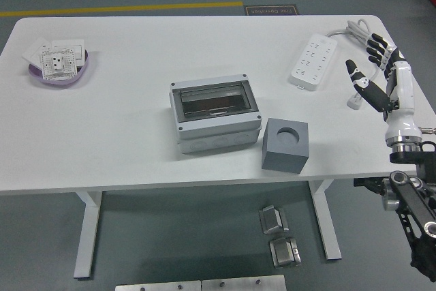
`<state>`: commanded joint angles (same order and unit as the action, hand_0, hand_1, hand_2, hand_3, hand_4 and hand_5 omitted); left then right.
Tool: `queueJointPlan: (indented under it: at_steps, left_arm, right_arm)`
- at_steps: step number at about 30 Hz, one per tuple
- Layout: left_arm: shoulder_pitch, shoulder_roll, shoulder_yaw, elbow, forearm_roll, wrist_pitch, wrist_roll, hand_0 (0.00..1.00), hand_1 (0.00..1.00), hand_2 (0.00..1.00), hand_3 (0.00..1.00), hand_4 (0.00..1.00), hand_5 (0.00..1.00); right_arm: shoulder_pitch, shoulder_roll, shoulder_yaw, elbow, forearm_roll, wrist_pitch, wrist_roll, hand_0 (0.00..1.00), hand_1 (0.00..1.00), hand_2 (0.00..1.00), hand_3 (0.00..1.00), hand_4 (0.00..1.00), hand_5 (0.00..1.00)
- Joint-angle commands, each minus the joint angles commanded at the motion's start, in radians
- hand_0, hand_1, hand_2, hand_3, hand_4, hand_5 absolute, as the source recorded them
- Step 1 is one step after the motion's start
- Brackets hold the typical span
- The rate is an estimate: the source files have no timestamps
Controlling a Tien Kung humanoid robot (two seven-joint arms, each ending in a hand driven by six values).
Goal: Pick up the cylinder from the cube,place it in the box,flap close box
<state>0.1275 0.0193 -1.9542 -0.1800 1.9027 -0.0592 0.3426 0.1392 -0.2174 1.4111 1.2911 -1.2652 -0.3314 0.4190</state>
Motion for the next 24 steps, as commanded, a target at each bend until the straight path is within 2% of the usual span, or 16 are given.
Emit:
queueJointPlan:
  at_steps: [3,7,17,18,24]
  left_arm:
    - [0.0,-0.003,0.009,0.0,-0.013,0.001,0.0,0.701,0.716,0.648,0.804,0.472,0.062]
    - [0.001,-0.006,0.017,0.0,-0.025,0.002,0.001,0.701,0.716,0.652,0.806,0.478,0.063]
    - [0.005,-0.006,0.011,0.0,-0.02,0.002,0.004,0.702,0.715,0.653,0.809,0.483,0.061]
    - [0.005,-0.005,0.011,0.0,-0.021,0.002,0.004,0.702,0.715,0.658,0.818,0.507,0.073]
    - [0.005,-0.003,0.016,0.0,-0.021,0.002,0.003,0.702,0.715,0.658,0.822,0.511,0.068]
  right_arm:
    - [-0.004,0.0,0.012,0.01,0.001,0.019,-0.041,0.89,0.868,0.929,0.998,0.952,0.447]
    - [-0.008,0.002,0.018,0.013,-0.004,0.029,-0.057,0.901,0.885,0.94,0.998,0.98,0.475]
    - [-0.01,0.007,0.004,-0.002,0.045,0.031,-0.032,0.91,0.893,0.948,0.998,0.982,0.477]
    - [-0.01,0.007,0.0,-0.003,0.052,0.032,-0.028,0.938,0.944,0.998,0.998,0.994,0.474]
    - [-0.012,0.005,-0.022,-0.004,0.079,0.032,-0.016,0.937,0.946,0.998,0.998,0.997,0.474]
